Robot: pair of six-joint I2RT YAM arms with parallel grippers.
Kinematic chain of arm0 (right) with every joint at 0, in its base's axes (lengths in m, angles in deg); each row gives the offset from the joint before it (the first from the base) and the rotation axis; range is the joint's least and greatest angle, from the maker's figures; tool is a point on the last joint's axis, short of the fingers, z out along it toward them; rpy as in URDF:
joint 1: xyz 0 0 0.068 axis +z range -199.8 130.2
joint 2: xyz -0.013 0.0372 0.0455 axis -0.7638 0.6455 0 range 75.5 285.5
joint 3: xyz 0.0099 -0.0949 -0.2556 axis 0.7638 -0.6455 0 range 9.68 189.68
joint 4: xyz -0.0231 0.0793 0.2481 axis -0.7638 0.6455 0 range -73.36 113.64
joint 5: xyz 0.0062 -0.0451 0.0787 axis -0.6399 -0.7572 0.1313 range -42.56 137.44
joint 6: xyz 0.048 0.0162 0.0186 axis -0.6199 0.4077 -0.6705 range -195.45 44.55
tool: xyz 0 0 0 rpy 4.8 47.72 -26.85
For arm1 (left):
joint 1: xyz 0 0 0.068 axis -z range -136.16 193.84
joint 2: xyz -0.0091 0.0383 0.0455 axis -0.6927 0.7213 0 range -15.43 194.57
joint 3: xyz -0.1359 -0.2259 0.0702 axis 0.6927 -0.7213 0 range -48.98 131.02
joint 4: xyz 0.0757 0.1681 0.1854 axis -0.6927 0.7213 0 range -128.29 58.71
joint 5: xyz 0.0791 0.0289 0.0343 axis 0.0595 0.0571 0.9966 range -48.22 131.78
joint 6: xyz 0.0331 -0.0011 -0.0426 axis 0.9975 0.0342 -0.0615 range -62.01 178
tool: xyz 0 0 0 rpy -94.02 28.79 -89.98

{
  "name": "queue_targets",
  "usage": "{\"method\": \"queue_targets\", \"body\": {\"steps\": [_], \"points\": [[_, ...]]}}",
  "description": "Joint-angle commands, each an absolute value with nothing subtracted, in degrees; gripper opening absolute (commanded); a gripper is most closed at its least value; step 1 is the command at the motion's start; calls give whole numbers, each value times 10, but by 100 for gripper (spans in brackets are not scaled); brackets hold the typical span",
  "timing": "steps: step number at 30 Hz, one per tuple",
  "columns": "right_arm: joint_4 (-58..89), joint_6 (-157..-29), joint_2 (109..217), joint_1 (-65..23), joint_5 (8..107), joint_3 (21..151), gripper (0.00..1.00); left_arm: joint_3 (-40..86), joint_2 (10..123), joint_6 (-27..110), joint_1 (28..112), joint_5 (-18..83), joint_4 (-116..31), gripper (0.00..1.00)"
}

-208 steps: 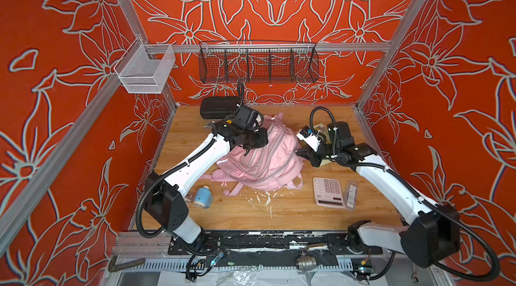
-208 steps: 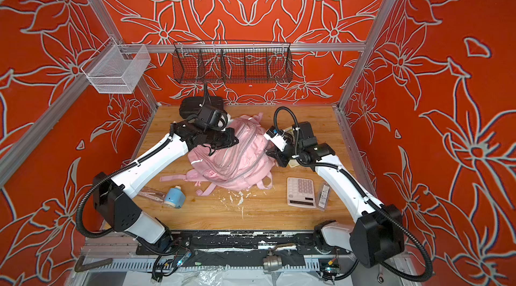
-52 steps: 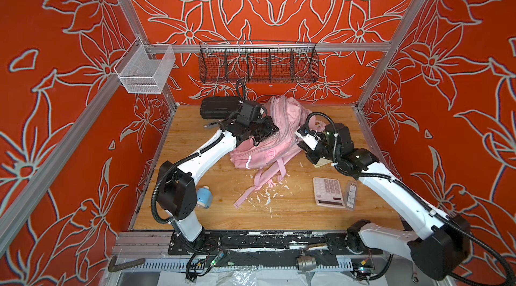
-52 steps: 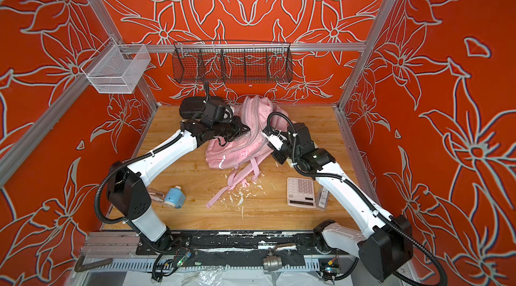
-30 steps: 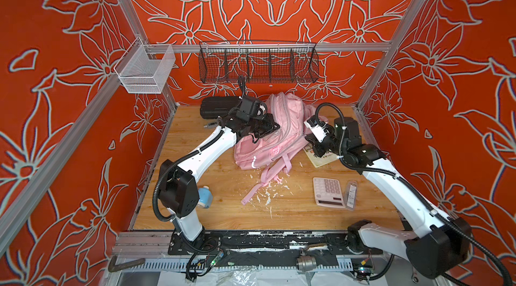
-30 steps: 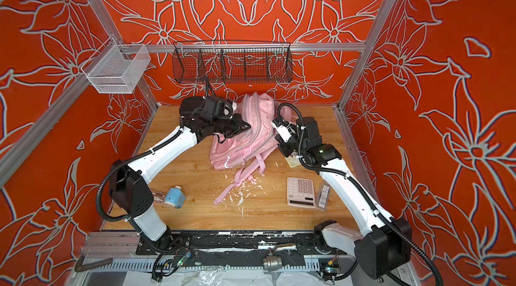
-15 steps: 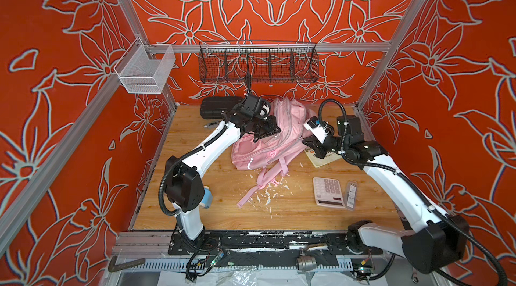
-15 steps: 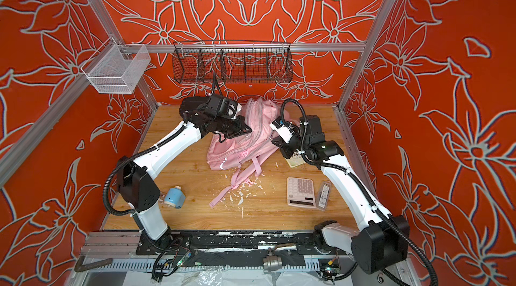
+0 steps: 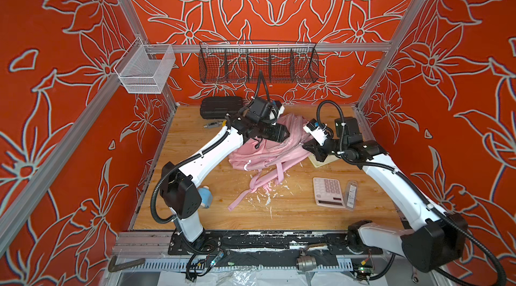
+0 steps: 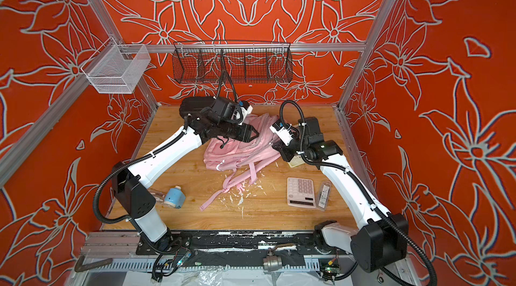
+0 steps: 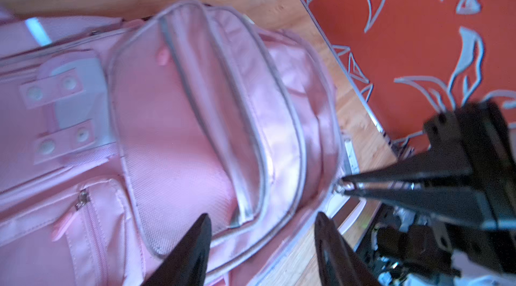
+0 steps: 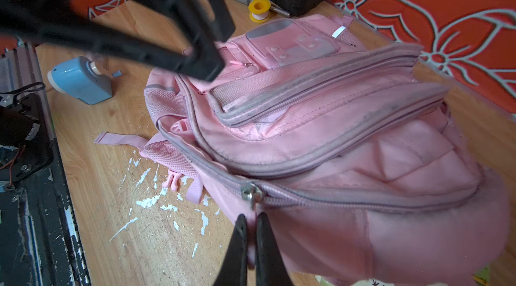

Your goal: Pack the student bag

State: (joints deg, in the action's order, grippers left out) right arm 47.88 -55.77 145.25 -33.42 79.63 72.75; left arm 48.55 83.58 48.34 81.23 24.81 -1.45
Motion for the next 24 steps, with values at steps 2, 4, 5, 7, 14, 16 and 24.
{"method": "queue_targets", "body": {"steps": [2,4,5,7,14,16,24], "points": [[459,-568,1448,-331,829,764,0,461,838,594,831,255,8,57],[461,-576,1449,-331,829,766,0,448,837,602,832,241,0,57],[463,-576,1450,-331,828,767,0,436,835,604,834,235,-10,57],[464,-581,1450,-331,829,769,0,416,830,599,835,248,-23,57],[459,-598,1447,-331,835,775,0,403,853,594,836,265,-42,46],[461,-601,1448,-331,821,779,0,408,859,594,836,264,-39,19],[480,-636,1469,-368,747,802,0,347,813,570,836,261,-71,0]]}}
